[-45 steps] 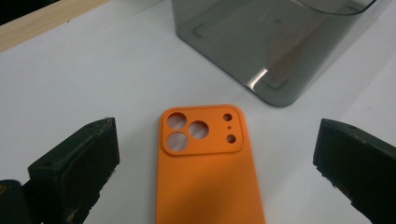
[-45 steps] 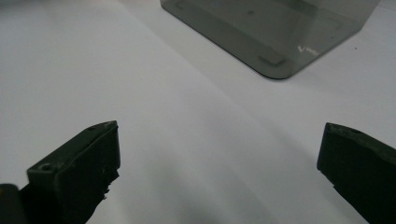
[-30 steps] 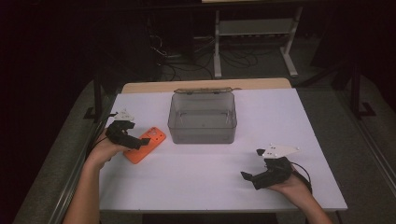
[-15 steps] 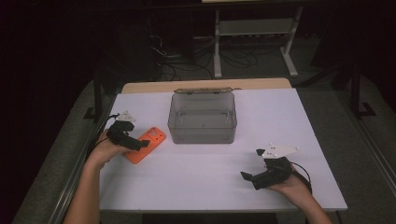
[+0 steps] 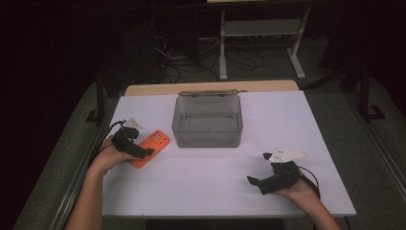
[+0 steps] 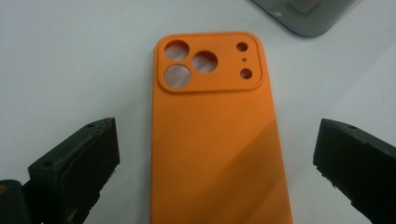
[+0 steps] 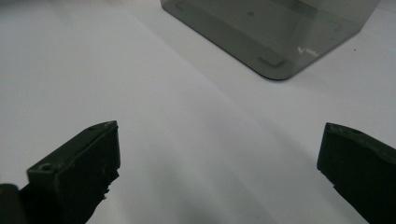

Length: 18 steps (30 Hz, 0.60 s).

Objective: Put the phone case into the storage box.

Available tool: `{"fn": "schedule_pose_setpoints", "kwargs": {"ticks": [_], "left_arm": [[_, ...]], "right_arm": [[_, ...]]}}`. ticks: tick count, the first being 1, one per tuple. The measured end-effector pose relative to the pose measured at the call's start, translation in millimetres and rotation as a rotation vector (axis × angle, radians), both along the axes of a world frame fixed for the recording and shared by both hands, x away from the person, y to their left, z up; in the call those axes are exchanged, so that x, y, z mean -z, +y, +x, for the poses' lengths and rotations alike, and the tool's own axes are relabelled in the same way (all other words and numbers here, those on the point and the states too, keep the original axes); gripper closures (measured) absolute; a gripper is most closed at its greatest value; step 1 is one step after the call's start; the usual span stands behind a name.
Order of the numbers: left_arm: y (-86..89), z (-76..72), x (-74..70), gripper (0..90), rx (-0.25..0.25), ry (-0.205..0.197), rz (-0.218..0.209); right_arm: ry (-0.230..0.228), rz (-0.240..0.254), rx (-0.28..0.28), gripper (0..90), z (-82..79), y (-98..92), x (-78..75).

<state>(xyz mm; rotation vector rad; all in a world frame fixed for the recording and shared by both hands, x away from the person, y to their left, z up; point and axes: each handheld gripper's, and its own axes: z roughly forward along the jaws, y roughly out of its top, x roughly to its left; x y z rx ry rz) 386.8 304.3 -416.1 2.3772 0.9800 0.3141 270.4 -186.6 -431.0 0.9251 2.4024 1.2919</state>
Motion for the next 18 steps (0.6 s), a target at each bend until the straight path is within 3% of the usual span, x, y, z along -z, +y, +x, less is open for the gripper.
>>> {"fn": "schedule_pose_setpoints", "kwargs": {"ticks": [18], "left_arm": [[1.3, -3.1, 8.4, 0.0, -0.002, 0.033, 0.04]], "right_arm": [[0.002, -0.002, -0.002, 0.0, 0.2, 0.4, 0.3]]}}
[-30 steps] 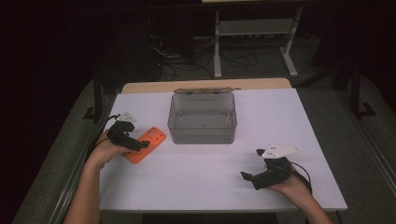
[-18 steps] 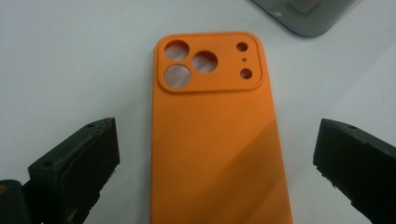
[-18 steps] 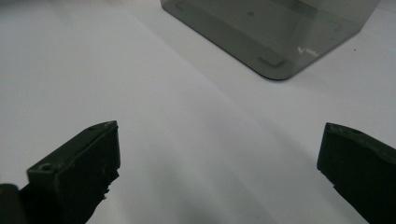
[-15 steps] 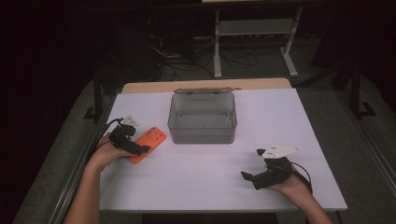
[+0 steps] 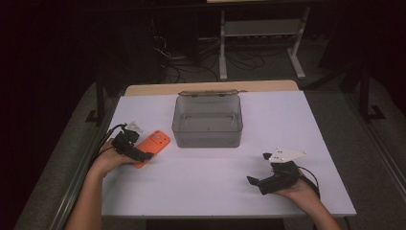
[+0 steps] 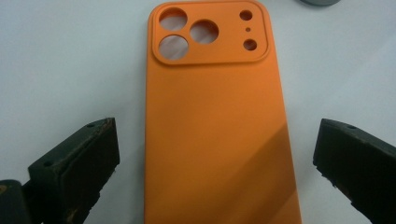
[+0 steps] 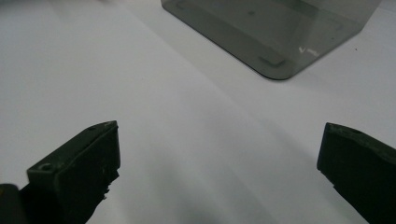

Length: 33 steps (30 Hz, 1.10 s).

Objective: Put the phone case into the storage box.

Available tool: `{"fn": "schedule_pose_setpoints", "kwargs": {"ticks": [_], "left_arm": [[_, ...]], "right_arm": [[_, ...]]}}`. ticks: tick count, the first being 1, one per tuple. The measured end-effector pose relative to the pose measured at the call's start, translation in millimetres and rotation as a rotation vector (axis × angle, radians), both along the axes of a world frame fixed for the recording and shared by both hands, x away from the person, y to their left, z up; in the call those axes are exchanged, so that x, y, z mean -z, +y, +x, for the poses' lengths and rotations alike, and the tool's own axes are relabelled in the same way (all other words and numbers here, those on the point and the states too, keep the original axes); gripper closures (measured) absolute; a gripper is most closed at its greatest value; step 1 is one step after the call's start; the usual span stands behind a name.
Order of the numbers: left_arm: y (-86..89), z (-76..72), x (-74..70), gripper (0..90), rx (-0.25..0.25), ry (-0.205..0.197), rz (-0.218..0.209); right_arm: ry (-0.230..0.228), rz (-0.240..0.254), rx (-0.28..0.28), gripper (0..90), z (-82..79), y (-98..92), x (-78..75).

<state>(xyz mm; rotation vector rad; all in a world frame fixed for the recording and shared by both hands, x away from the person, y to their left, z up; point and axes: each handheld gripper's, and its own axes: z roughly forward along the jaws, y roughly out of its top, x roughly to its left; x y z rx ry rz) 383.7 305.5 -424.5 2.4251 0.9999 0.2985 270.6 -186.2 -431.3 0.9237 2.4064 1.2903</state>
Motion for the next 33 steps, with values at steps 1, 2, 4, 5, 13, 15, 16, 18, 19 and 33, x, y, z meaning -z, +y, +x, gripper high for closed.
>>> {"fn": "schedule_pose_setpoints", "kwargs": {"ticks": [1, 2, 4, 5, 13, 15, 16, 18, 19, 33], "left_arm": [[-0.1, -0.3, 0.4, 0.0, -0.002, 0.002, -0.001], [-0.1, -0.5, 0.9, 0.0, -0.003, 0.003, 0.003], [-0.1, -0.8, 2.0, 0.0, -0.002, 0.005, 0.009], [-0.1, -0.8, 2.5, 0.0, -0.001, 0.008, 0.014], [-0.2, -1.0, 7.1, 0.0, -0.001, 0.022, 0.036], [-0.1, -0.9, 8.0, 0.0, 0.0, 0.026, 0.04], [-0.2, -0.8, 8.3, 0.0, -0.001, 0.026, 0.041], [-0.3, -0.7, 8.9, 0.0, 0.003, 0.03, 0.045], [-0.5, -0.7, 9.2, 0.0, 0.004, 0.031, 0.049], [0.1, -0.9, 10.9, 6.5, 0.012, 0.047, 0.041]], "right_arm": [[0.0, 0.0, 0.0, 0.0, -0.1, 0.0, 0.0], [0.0, 0.001, 0.001, 0.0, -0.1, 0.0, 0.0], [0.001, 0.001, 0.001, 0.0, -0.1, -0.1, -0.1], [0.0, 0.001, 0.002, 0.0, -0.1, -0.1, 0.0], [0.001, 0.001, 0.001, 0.0, -0.1, -0.1, 0.0], [0.001, 0.002, 0.001, 0.0, -0.1, -0.2, -0.1], [0.001, 0.001, 0.001, 0.0, -0.1, -0.3, -0.1], [0.002, 0.0, 0.001, 0.0, 0.0, -0.3, 0.0], [0.002, 0.0, 0.002, 0.0, 0.0, -0.3, 0.0], [0.001, 0.0, 0.001, 0.0, -0.2, -0.4, -0.1]]}}
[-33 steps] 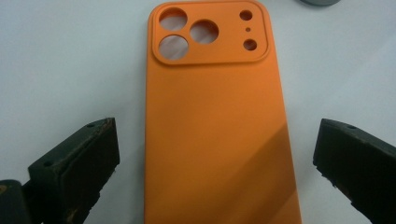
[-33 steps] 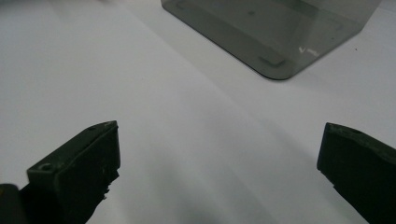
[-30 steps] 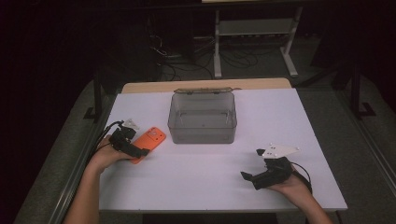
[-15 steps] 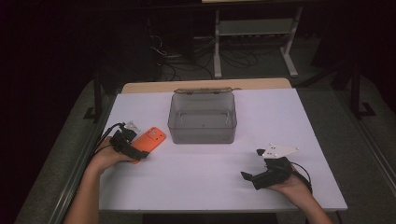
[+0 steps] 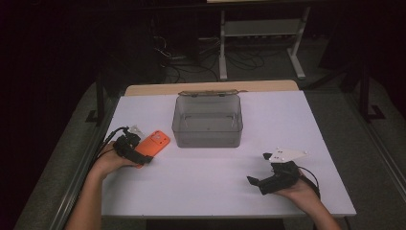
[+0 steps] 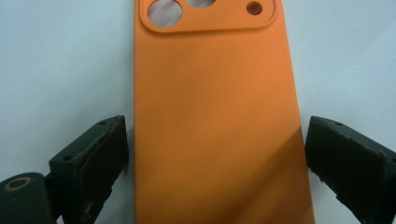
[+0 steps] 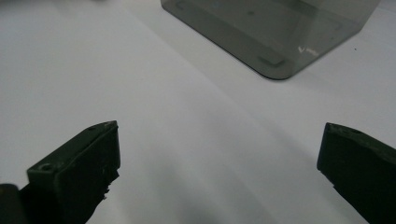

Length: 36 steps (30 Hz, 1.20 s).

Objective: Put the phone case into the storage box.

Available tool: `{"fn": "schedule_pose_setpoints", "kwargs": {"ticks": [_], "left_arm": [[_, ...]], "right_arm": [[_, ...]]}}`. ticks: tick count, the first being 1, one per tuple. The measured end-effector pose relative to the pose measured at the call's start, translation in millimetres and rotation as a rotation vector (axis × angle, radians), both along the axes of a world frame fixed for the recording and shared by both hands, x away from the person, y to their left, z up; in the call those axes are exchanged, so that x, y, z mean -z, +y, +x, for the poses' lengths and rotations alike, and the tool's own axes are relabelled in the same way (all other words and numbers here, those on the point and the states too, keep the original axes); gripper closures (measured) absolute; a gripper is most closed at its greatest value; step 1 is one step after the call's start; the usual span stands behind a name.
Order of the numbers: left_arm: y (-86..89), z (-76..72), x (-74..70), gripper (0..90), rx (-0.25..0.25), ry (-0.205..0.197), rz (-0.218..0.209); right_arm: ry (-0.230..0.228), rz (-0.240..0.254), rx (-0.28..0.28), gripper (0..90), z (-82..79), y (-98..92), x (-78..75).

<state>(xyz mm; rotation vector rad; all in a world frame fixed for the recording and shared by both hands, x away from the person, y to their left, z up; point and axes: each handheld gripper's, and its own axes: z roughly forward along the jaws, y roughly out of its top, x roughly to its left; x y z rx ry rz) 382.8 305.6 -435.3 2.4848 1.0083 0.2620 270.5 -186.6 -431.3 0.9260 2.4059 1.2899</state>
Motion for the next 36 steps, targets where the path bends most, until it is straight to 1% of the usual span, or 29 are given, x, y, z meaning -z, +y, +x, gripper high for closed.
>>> {"fn": "schedule_pose_setpoints", "kwargs": {"ticks": [6, 10, 17, 21, 26, 31, 36], "left_arm": [[1.0, -0.6, -0.3, 7.8, 0.001, -0.004, -0.006], [2.5, -1.6, -1.5, 13.5, -0.002, -0.01, -0.014], [2.2, -1.9, -1.7, 14.5, 0.002, -0.01, -0.009], [2.0, -2.9, -1.2, 14.6, 0.0, -0.018, -0.008], [-0.2, -2.6, -1.7, 14.7, -0.009, -0.01, 0.006], [0.3, -1.2, -2.3, 15.7, -0.011, 0.001, 0.004], [0.9, -0.9, -2.7, 16.4, -0.02, 0.004, -0.004]], "right_arm": [[-0.002, 0.001, 0.001, 0.0, 0.0, -0.3, -0.1], [-0.002, 0.002, 0.002, 0.0, -0.1, -0.6, -0.4], [-0.002, 0.001, 0.002, 0.0, -0.4, -0.5, -0.7], [-0.002, 0.002, 0.004, 0.0, -0.5, -0.7, -0.9], [-0.002, 0.003, 0.003, 0.0, -0.6, -0.8, -0.9], [-0.002, 0.002, 0.002, 0.0, -0.5, -0.6, -0.7], [-0.001, 0.003, 0.002, 0.0, -0.8, -0.5, -1.0]]}}
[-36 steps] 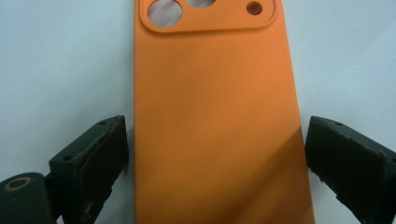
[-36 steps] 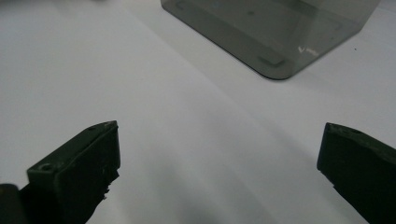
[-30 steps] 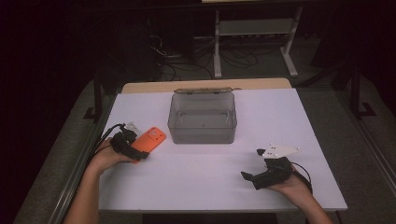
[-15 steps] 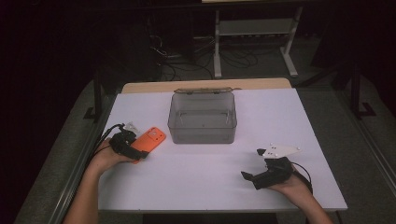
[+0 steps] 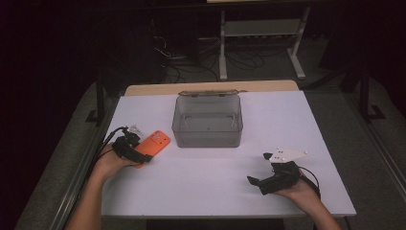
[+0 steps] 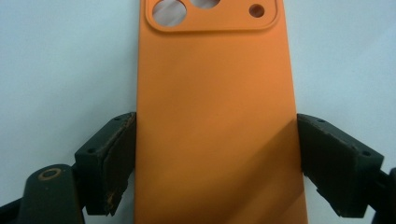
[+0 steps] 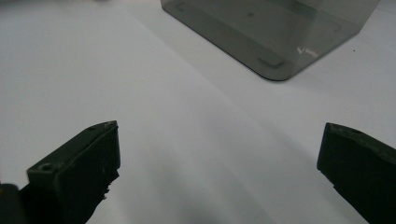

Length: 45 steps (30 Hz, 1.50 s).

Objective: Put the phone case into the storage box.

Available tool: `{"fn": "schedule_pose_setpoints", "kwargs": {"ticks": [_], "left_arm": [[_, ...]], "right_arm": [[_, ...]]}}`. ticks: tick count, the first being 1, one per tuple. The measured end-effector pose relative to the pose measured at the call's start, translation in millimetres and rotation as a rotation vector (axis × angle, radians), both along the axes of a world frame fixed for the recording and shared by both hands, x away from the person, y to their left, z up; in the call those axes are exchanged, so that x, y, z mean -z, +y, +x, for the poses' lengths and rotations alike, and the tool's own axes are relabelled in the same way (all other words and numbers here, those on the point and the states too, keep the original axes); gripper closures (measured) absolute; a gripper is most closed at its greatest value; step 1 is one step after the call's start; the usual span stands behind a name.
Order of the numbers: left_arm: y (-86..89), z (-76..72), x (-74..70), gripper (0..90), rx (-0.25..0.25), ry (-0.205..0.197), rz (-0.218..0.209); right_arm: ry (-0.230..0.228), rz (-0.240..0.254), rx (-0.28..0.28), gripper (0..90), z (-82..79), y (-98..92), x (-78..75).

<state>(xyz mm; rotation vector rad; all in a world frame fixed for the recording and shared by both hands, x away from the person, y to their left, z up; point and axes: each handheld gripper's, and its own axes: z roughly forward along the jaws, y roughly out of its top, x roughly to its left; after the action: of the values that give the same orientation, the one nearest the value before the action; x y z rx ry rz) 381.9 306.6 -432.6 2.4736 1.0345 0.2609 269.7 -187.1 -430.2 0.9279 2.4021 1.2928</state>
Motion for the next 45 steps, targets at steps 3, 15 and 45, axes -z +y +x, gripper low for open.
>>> {"fn": "schedule_pose_setpoints", "kwargs": {"ticks": [3, 15, 45], "left_arm": [[0.6, 0.3, -0.4, 16.5, 0.001, 0.002, -0.004], [5.2, -1.7, -9.8, 16.5, 0.012, -0.003, -0.044], [12.8, -28.8, -30.7, 16.4, 0.067, -0.016, -0.1]], "right_arm": [[0.0, 0.0, 0.0, 0.0, 0.1, -0.1, 0.0], [0.0, 0.001, 0.0, 0.0, 0.4, -0.1, 0.2], [0.0, 0.006, 0.012, 0.0, 0.6, -1.9, -0.4]]}}
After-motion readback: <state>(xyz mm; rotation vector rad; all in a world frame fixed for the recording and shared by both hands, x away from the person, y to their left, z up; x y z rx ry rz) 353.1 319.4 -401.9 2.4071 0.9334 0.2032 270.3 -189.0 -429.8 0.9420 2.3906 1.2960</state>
